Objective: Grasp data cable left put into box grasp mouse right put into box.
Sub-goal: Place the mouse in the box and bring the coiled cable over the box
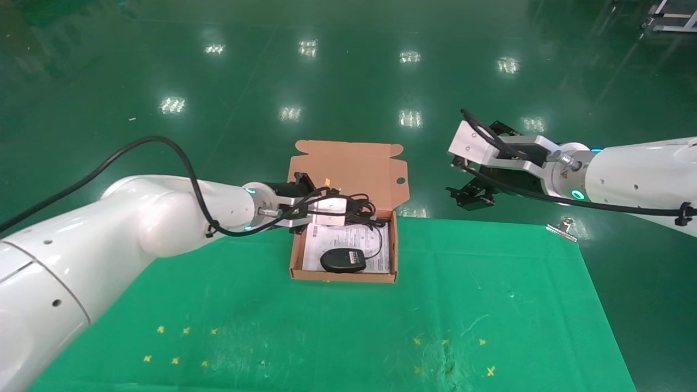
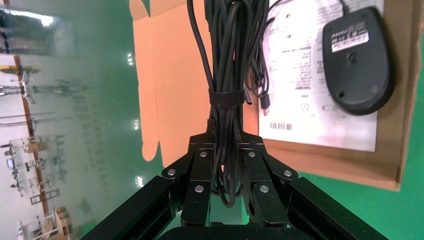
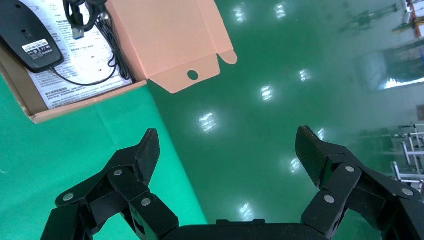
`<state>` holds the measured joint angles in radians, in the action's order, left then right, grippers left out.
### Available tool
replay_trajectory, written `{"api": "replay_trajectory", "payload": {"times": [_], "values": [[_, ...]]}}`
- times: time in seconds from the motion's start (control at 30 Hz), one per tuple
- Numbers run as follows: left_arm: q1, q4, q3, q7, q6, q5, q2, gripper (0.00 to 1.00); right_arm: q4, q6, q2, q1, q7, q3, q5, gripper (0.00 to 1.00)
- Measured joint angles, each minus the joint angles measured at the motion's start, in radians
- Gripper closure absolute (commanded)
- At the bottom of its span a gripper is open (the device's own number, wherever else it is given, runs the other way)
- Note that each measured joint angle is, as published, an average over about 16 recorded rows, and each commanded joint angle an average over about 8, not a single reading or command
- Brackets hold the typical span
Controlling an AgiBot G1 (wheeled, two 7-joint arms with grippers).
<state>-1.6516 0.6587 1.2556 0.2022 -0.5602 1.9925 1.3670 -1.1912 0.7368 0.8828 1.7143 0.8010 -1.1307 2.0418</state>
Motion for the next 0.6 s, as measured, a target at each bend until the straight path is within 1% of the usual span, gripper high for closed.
{"api": "replay_trajectory", "payload": {"times": [0.17,0.2,0.6], "values": [[-0.003,0.000,0.017,-0.009,0.003,-0.028,0.000,0.09,-0.002,0.001,-0.001,0.000,0.002,0.000,0.003,0.00],[-0.003,0.001,0.019,-0.010,0.003,-0.032,0.000,0.00,-0.002,0.001,-0.001,0.000,0.003,0.000,0.003,0.00],[-0.004,0.001,0.019,-0.010,0.002,-0.033,0.000,0.00,-0.002,0.001,-0.001,0.000,0.003,0.000,0.003,0.00]]}}
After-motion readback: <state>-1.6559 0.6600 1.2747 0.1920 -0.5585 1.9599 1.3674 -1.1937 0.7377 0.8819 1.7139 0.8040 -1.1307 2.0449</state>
